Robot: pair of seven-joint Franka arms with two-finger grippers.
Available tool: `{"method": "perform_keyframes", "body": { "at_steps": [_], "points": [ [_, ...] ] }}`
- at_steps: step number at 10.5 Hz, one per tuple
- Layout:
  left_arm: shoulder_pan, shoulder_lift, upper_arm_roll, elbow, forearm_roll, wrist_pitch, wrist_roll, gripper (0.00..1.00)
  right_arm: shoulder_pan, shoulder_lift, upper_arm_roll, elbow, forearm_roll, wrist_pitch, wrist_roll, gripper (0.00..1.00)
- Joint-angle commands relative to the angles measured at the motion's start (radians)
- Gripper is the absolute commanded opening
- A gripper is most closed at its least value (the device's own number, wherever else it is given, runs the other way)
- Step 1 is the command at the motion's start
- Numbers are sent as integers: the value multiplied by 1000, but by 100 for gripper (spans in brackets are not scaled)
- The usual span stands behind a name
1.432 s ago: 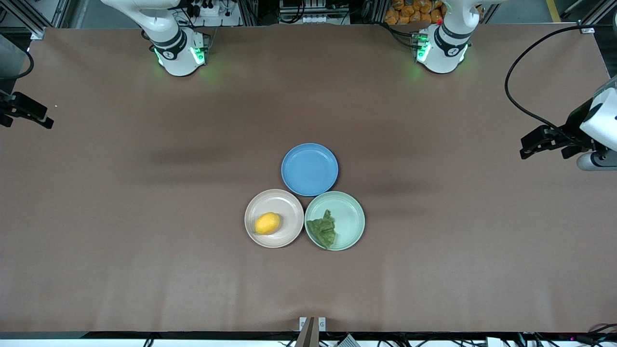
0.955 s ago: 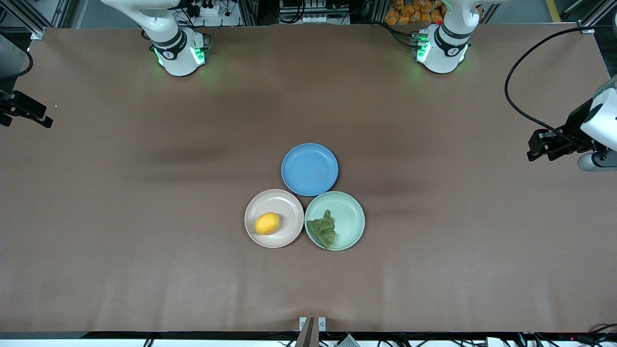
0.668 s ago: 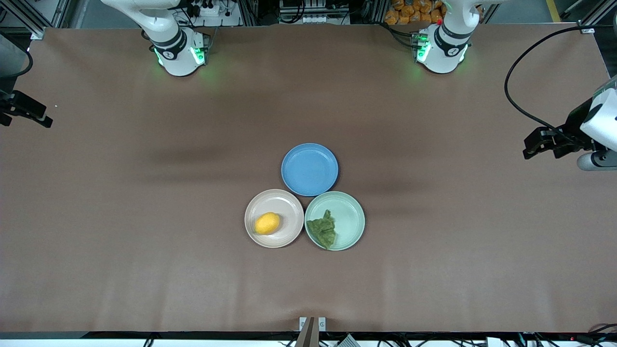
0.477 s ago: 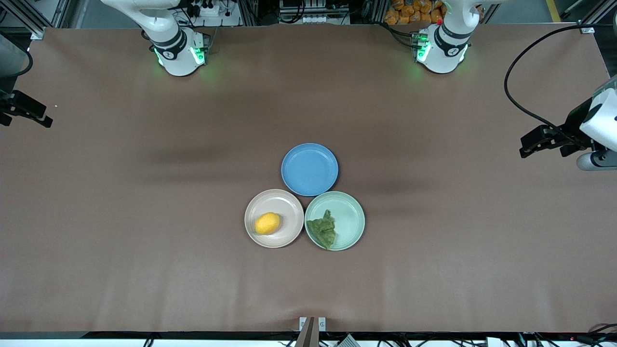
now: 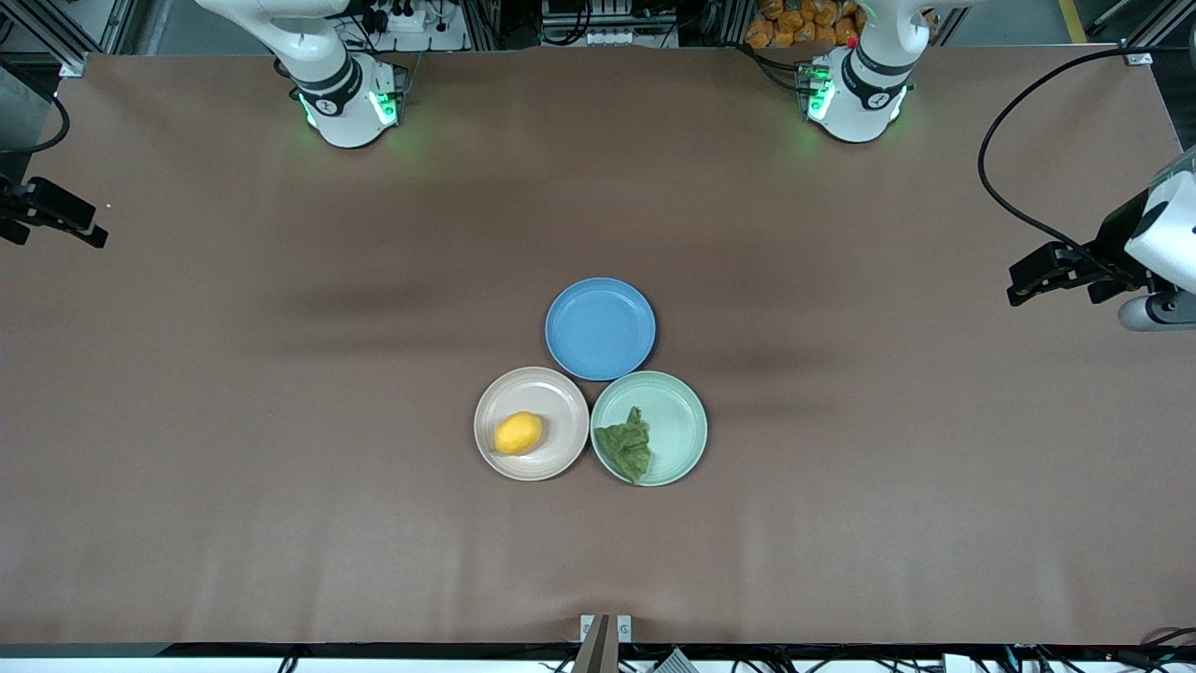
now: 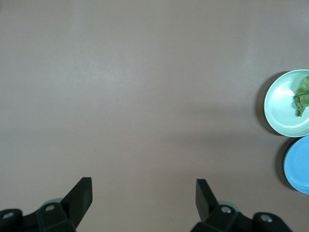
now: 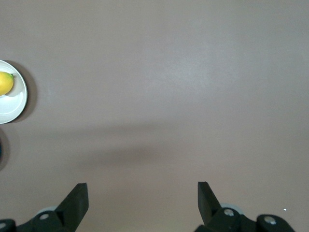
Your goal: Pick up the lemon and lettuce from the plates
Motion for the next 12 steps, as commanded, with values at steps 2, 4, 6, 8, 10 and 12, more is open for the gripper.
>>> {"method": "perform_keyframes", "body": {
  "at_steps": [2,4,6,8,10,12],
  "points": [
    [0,-9,-4,8,8,-17,-19,100,-11,-29,12,-34,-10,10,6,100],
    [0,-9,-2,7,8,-17,-19,100,-3,-29,13,-58,1,11,67,100],
    [1,-9,-2,7,8,-17,-19,100,1,-28,18,-75,1,28,93,100],
    [1,-9,-2,7,8,-17,-19,100,15,-26,16,-96,1,56,103,100],
    [3,-9,-4,7,8,-17,-18,100,29,-25,16,-116,1,89,127,100],
    [-3,-7,-2,7,9,-17,-9,100,52,-24,16,-136,1,111,171,100]
  ]
}}
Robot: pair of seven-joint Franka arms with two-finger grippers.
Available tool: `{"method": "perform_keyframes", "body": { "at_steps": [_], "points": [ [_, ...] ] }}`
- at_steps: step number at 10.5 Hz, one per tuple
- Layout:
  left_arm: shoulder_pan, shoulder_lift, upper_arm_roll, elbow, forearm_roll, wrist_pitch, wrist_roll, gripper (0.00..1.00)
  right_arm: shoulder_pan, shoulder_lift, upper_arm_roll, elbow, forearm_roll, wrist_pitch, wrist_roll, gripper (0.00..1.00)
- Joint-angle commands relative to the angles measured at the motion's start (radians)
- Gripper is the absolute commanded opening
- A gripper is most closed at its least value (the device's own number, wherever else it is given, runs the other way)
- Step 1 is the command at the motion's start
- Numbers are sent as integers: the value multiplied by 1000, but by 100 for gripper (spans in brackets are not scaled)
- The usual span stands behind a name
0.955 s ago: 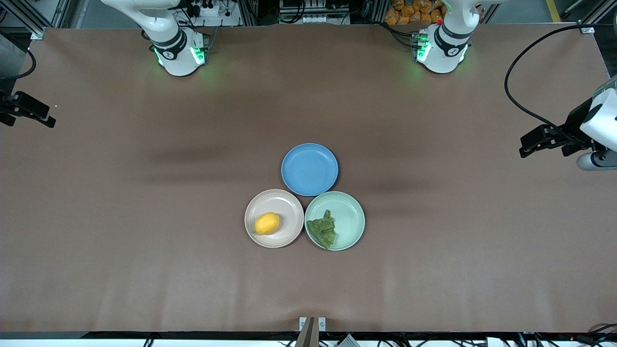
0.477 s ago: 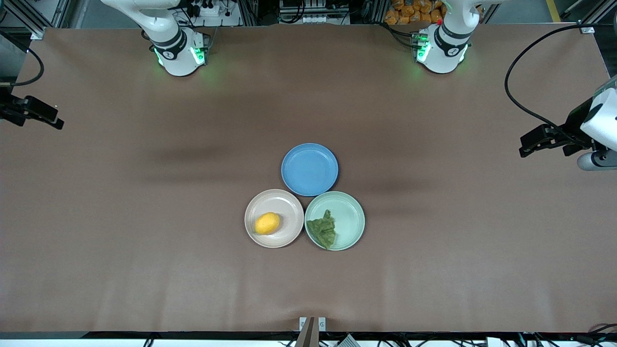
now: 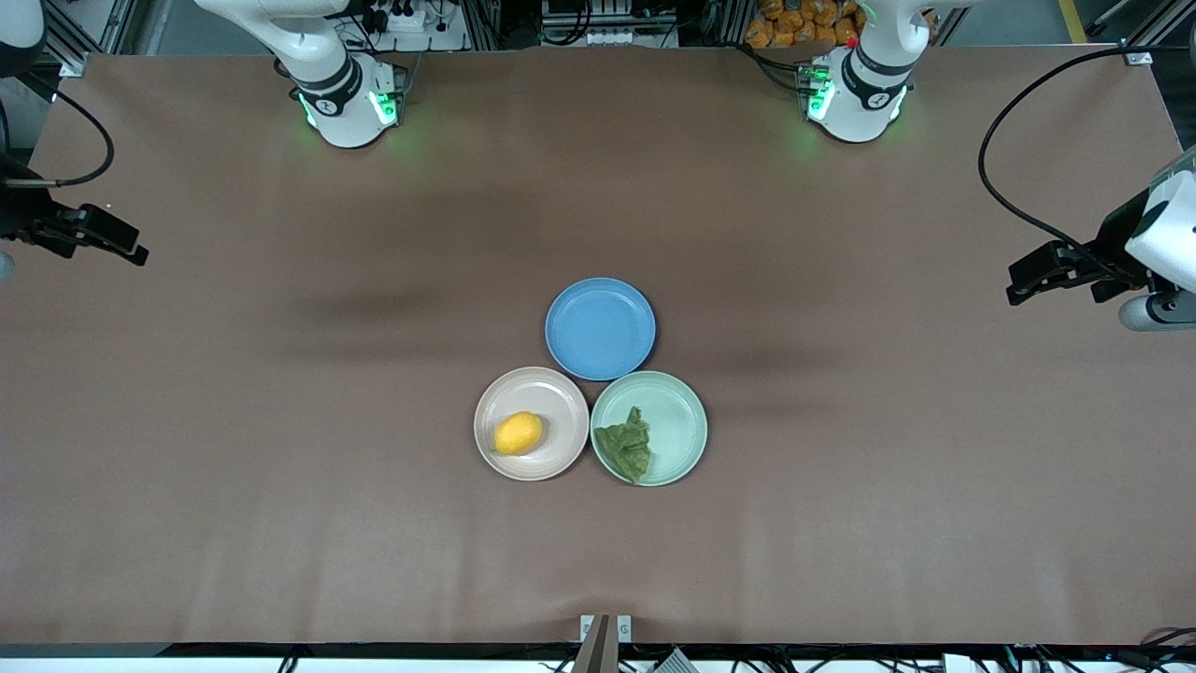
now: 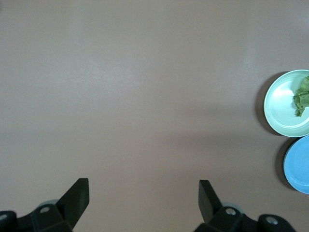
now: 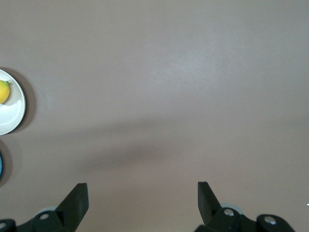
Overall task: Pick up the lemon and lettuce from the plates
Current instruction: 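Move the right gripper toward the lemon while the left gripper approaches the lettuce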
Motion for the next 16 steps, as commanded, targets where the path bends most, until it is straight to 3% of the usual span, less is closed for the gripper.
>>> {"method": "perform_keyframes", "body": {
  "at_steps": [1,7,12,16],
  "points": [
    [-5,-4,-4,6,9,-17,4,100,33,-24,0,-56,-1,50,73,100],
    [-76,42,-7,6,-8,8,18,100,108,18,0,-151,-2,217,234,100],
    [-166,97,-12,6,-28,83,16,100,191,191,0,-127,-13,381,484,100],
    [-212,174,-12,6,-67,187,16,100,252,326,0,-79,-13,466,530,100]
  ]
}}
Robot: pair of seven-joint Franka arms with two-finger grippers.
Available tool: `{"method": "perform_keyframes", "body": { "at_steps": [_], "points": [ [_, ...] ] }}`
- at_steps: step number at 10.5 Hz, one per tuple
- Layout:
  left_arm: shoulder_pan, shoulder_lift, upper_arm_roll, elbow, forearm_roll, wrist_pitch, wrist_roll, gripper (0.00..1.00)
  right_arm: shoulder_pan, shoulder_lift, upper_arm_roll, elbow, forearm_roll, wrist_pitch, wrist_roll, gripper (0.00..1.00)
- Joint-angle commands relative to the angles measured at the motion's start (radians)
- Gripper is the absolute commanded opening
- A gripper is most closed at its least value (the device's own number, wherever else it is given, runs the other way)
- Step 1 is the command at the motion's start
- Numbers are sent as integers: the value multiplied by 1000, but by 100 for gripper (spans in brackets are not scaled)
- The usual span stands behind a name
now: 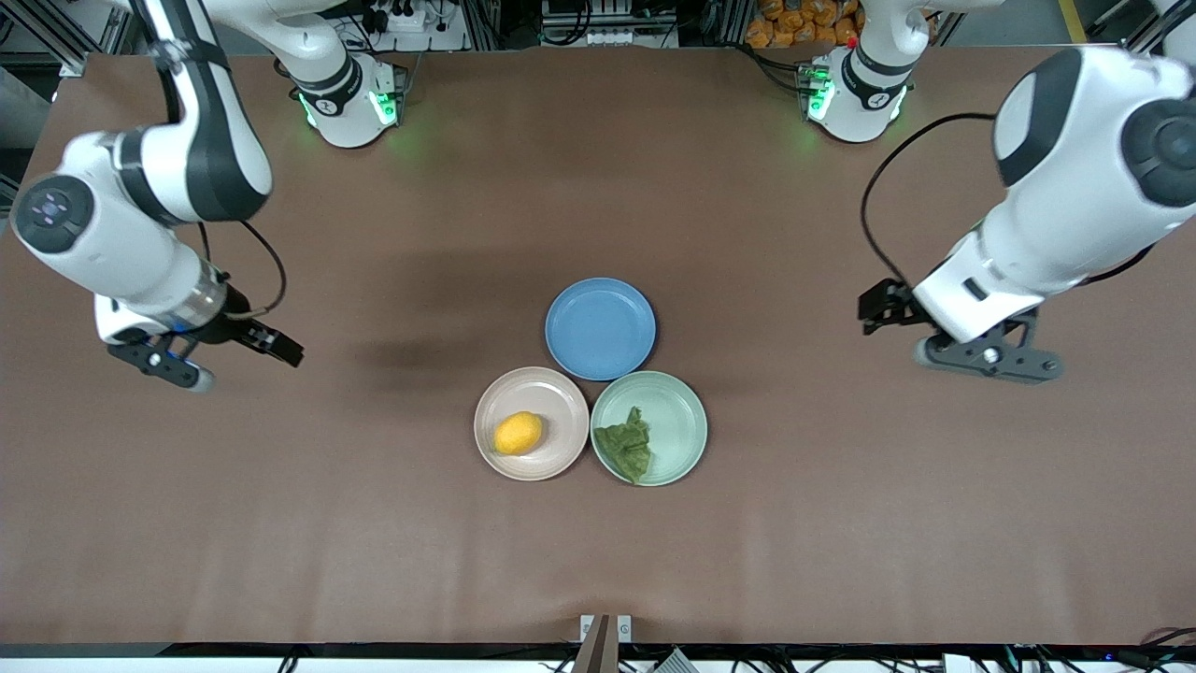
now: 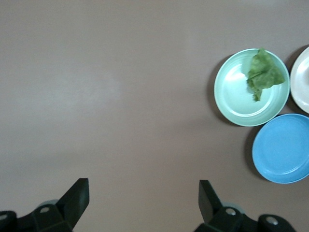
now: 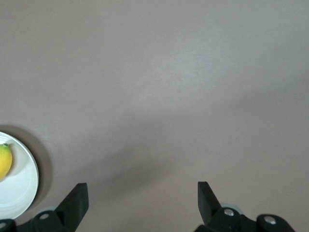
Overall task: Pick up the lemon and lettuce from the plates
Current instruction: 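Move the right gripper toward the lemon while the left gripper approaches the lettuce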
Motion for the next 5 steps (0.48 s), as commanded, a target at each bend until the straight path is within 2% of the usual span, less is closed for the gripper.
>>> {"method": "perform_keyframes", "body": {
  "at_steps": [1,5],
  "points": [
    [-28,62,5,11,-64,80,11,100,59,112,-3,56,-17,88,108,100],
    [-78,153,5,11,-98,228,8,100,142,232,-3,178,-30,113,264,100]
  ]
}}
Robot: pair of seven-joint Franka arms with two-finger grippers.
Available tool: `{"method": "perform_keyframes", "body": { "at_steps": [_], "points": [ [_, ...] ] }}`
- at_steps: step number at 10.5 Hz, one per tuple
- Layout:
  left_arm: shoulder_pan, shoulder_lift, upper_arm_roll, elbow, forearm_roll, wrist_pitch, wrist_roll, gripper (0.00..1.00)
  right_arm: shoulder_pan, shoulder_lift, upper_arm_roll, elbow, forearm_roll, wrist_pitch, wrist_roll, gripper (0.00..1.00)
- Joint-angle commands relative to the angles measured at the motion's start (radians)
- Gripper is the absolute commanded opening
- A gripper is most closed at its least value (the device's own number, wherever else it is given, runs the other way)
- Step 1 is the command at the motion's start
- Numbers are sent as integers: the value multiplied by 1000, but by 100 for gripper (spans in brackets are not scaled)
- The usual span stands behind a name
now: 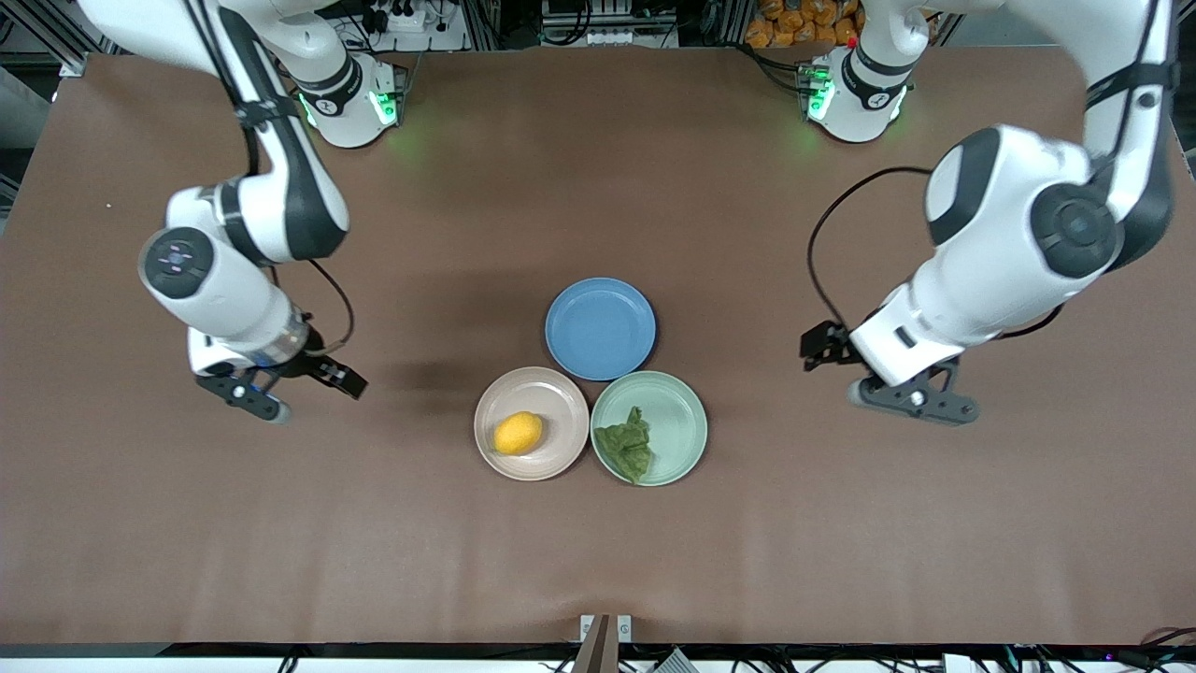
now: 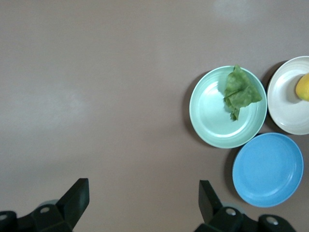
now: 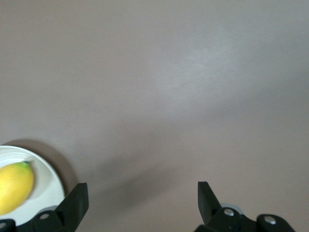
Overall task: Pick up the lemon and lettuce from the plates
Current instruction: 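Move the right gripper toward the lemon while the left gripper approaches the lettuce, then lower the right gripper onto the lemon while the left gripper lowers onto the lettuce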
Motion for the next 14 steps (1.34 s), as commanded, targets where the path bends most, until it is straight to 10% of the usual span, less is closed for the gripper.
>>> {"method": "perform_keyframes", "body": {
  "at_steps": [1,14],
  "points": [
    [-52,62,7,13,-26,96,3,100,40,117,-4,169,-13,-18,123,100],
    [-218,411,7,29,-105,785,-10,100,160,387,5,414,226,41,439,100]
  ]
}}
